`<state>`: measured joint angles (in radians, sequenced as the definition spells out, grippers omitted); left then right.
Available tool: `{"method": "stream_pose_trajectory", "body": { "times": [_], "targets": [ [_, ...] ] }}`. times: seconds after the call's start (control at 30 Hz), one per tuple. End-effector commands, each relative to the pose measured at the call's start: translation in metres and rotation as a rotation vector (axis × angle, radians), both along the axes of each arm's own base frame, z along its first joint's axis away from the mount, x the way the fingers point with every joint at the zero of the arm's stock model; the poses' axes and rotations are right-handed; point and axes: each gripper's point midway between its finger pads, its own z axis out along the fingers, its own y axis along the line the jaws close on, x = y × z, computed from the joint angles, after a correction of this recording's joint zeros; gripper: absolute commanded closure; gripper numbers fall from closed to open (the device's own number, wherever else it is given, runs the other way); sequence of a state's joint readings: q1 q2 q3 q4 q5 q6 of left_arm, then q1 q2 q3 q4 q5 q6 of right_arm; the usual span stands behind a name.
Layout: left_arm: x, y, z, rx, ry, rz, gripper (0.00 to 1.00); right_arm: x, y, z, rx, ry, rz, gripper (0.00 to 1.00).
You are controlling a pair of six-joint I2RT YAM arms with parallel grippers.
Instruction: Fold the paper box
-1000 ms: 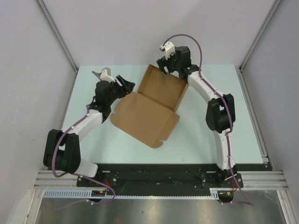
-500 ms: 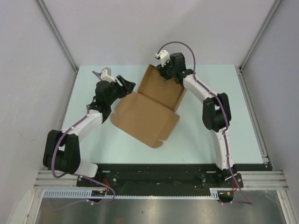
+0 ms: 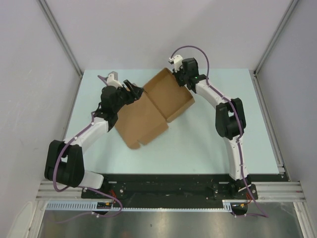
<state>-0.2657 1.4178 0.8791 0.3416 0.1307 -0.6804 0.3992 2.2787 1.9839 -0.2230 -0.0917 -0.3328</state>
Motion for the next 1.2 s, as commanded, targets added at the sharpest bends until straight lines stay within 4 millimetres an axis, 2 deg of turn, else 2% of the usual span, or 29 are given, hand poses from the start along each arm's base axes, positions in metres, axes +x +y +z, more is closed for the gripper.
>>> {"method": "stream_pose_trajectory", "body": {
  "times": [0.0,0.07,0.1,0.17,0.23,0.27,0.3,0.33,0.37,0.4,0.47,0.5,0.63,0.67,0.7,0.73,0.77,0.8,0.83,0.87,0.9,0.97,1.0,1.07,1.1,1.13,1.17],
  "targets": [
    [-0.009,-0.003,0.038,-0.016,-0.075,0.000,0.32,-0.009,-0.004,0.058,0.061,-0.057,-0.081,1.00],
    [-0.013,-0.004,0.044,-0.018,-0.082,0.002,0.33,-0.013,-0.007,0.063,0.078,-0.040,-0.116,1.00],
    [-0.015,-0.003,0.045,-0.014,-0.073,0.008,0.33,-0.014,-0.016,0.061,0.101,-0.005,-0.200,1.00],
    [-0.019,-0.004,0.050,-0.003,-0.079,0.009,0.33,-0.019,-0.022,0.066,0.154,0.042,-0.268,1.00],
    [-0.025,-0.002,0.054,0.006,-0.082,0.021,0.33,-0.030,-0.032,0.061,0.230,0.133,-0.387,1.00],
    [-0.026,-0.001,0.056,0.007,-0.086,0.024,0.33,-0.038,-0.035,0.049,0.241,0.176,-0.419,1.00],
    [-0.029,-0.001,0.056,0.008,-0.086,0.026,0.33,-0.045,-0.039,0.061,0.317,0.188,-0.493,1.00],
    [-0.033,-0.001,0.062,0.003,-0.101,0.024,0.33,-0.052,-0.042,0.058,0.340,0.204,-0.528,1.00],
    [-0.035,-0.001,0.062,0.000,-0.100,0.023,0.33,-0.064,-0.047,0.039,0.343,0.243,-0.577,1.00],
    [-0.037,-0.001,0.062,0.003,-0.096,0.022,0.33,-0.071,-0.049,0.057,0.399,0.220,-0.598,1.00],
    [-0.043,-0.003,0.066,-0.001,-0.103,0.014,0.32,-0.084,-0.050,0.059,0.481,0.228,-0.690,1.00],
    [-0.046,-0.003,0.065,0.002,-0.094,0.014,0.32,-0.097,-0.054,0.056,0.499,0.231,-0.715,1.00],
    [-0.061,-0.008,0.065,0.007,-0.092,0.001,0.31,-0.130,-0.043,0.054,0.631,0.269,-0.838,1.00],
    [-0.066,-0.009,0.058,0.017,-0.069,-0.002,0.31,-0.140,-0.034,0.053,0.635,0.258,-0.849,1.00],
    [-0.074,-0.015,0.060,0.017,-0.071,-0.021,0.30,-0.150,-0.033,0.045,0.629,0.261,-0.872,1.00],
    [-0.076,-0.013,0.056,0.027,-0.060,0.001,0.29,-0.157,-0.032,0.049,0.644,0.247,-0.895,1.00],
    [-0.081,-0.013,0.044,0.046,-0.027,0.005,0.28,-0.165,-0.034,0.046,0.670,0.234,-0.967,1.00],
    [-0.090,-0.019,0.044,0.051,-0.027,-0.007,0.28,-0.175,-0.025,0.041,0.673,0.241,-0.982,1.00],
    [-0.094,-0.019,0.039,0.053,-0.014,0.002,0.26,-0.185,-0.025,0.032,0.676,0.247,-1.020,1.00],
    [-0.097,-0.013,0.026,0.076,0.017,0.039,0.24,-0.191,-0.028,0.024,0.694,0.243,-1.083,1.00],
    [-0.104,-0.016,0.029,0.070,0.006,0.039,0.23,-0.201,-0.019,0.018,0.701,0.255,-1.095,1.00],
    [-0.112,-0.007,0.013,0.081,0.049,0.085,0.21,-0.214,-0.020,-0.001,0.672,0.249,-1.144,1.00],
    [-0.117,-0.003,0.020,0.066,0.031,0.096,0.20,-0.219,-0.015,-0.006,0.674,0.251,-1.149,1.00],
    [-0.122,0.006,0.019,0.060,0.033,0.134,0.17,-0.228,-0.004,-0.023,0.623,0.271,-1.127,0.82],
    [-0.124,0.015,0.029,0.055,0.002,0.165,0.16,-0.231,-0.001,-0.026,0.602,0.279,-1.113,0.76],
    [-0.125,0.019,0.032,0.060,-0.010,0.181,0.16,-0.235,0.003,-0.027,0.585,0.280,-1.092,0.65],
    [-0.126,0.023,0.035,0.063,-0.018,0.195,0.16,-0.236,0.003,-0.030,0.569,0.267,-1.083,0.59]
  ]
}}
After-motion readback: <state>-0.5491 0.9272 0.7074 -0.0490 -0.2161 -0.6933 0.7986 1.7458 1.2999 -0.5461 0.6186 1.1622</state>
